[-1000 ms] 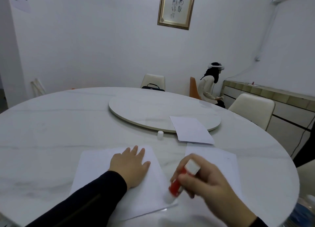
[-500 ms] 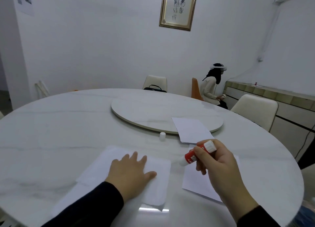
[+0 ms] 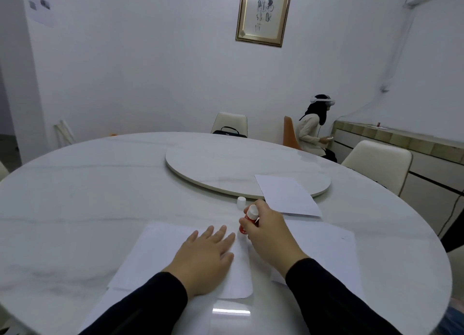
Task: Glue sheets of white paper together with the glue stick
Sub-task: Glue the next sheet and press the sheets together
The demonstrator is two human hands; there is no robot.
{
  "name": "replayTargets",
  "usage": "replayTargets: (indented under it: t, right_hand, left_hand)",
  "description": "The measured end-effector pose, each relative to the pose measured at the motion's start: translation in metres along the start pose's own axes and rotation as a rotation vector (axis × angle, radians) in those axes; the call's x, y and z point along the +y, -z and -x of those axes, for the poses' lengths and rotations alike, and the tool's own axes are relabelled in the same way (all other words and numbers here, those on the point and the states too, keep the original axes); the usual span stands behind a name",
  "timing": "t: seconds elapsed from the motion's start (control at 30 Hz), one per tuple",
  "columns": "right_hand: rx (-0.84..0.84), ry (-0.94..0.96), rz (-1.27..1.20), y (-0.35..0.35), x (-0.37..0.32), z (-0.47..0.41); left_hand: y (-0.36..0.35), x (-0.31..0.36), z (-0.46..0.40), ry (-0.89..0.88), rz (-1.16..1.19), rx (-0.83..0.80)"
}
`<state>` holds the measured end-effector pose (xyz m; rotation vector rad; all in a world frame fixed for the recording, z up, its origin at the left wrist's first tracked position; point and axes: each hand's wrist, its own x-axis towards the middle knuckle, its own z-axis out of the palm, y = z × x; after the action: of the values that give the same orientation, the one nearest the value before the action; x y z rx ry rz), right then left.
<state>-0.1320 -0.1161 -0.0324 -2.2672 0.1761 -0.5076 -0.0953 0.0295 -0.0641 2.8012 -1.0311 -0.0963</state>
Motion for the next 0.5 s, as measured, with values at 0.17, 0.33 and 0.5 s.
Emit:
replayTargets:
  t: [0.17,0.33,0.5]
  right_hand:
    - [-0.067,0.046,0.036,0.012,-0.006,0.017]
    - [-0.174,0.111,0.054,0.031,-0.015,0.055]
    - [-0.390,0.046,-0.093,0.054,-0.018,0.072]
  left_hand:
    - [-0.002,-0.001,-0.002,0.003,0.016,-0.003]
    - [-0.001,-0.001,-0.002,0.002,0.021,-0.015]
    - [-0.001,0.000,-0.002,0.006,0.026,-0.028]
